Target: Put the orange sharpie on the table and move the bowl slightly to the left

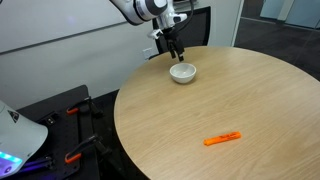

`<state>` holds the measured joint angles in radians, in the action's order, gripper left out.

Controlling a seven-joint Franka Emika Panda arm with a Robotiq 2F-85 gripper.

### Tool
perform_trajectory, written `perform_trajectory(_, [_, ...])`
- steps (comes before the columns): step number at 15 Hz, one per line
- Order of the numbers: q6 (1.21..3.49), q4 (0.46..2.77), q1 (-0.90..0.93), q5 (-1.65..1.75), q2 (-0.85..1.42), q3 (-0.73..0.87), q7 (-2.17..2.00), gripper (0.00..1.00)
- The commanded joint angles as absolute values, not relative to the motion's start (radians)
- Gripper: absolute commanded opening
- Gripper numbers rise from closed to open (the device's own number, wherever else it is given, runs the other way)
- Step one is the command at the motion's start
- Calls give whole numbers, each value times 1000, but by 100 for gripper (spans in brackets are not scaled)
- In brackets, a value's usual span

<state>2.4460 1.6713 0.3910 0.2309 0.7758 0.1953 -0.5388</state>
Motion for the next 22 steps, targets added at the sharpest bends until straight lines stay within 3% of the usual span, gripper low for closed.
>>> perform_trajectory(1, [2460,1831,401,252,634,190,-571,100])
perform_trajectory(15, [2679,2320,318,261,275,187,-736,100])
perform_trajectory(22, [2698,2372,267,260,248,159,-730,100])
